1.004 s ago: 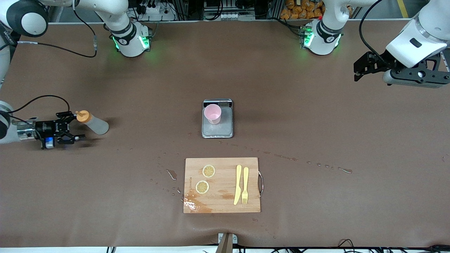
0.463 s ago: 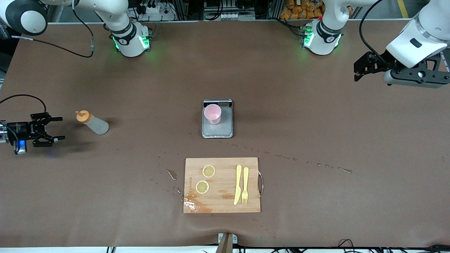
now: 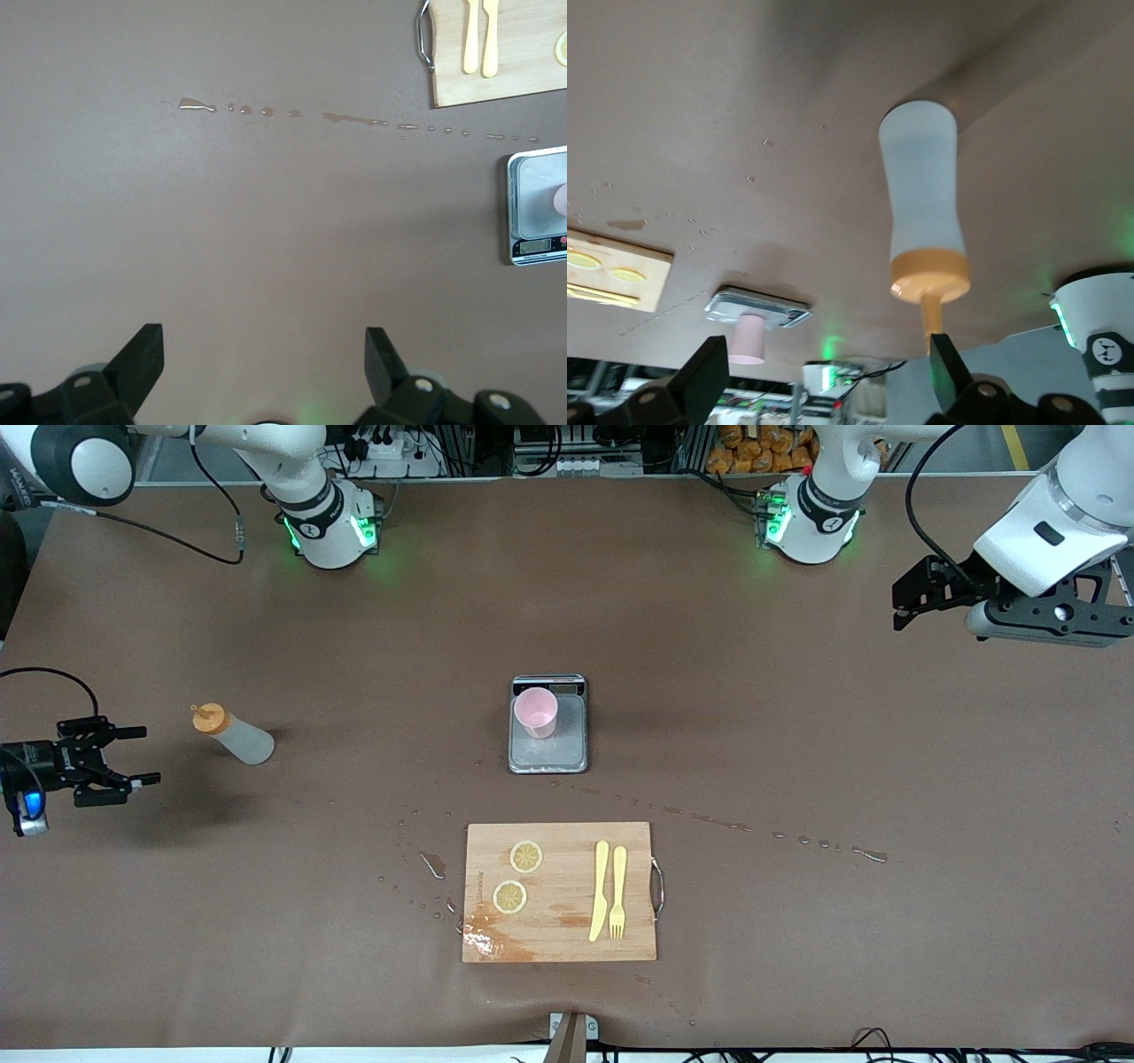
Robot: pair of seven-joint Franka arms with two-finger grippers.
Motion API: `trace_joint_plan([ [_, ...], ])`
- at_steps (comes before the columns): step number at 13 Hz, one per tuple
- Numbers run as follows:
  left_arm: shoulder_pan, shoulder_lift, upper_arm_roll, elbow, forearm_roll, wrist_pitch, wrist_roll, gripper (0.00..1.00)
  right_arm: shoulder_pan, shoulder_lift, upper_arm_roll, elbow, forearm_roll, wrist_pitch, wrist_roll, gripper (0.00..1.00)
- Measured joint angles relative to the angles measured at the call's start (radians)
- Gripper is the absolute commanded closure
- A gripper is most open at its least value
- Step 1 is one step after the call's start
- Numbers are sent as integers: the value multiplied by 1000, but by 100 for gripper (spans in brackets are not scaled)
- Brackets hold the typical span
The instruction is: Add sauce to pink cup with both arms
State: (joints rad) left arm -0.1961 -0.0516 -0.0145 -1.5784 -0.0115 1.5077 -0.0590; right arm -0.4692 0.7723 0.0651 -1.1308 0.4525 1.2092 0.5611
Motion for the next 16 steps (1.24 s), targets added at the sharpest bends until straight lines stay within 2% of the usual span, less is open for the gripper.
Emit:
trace_joint_plan([
  [4, 0, 0, 2, 0, 0, 0, 0, 0, 145, -115, 4, 11, -41, -3, 3, 0],
  [11, 0, 0, 3, 0, 0, 0, 0, 0, 336, -224, 5, 12, -229, 0, -18, 0],
  [14, 0, 0, 3, 0, 0, 0, 0, 0, 412, -329, 5, -1, -304, 47, -112, 0],
  [16, 0, 0, 3, 0, 0, 0, 0, 0, 445, -427, 6, -48, -367, 100, -196, 0],
])
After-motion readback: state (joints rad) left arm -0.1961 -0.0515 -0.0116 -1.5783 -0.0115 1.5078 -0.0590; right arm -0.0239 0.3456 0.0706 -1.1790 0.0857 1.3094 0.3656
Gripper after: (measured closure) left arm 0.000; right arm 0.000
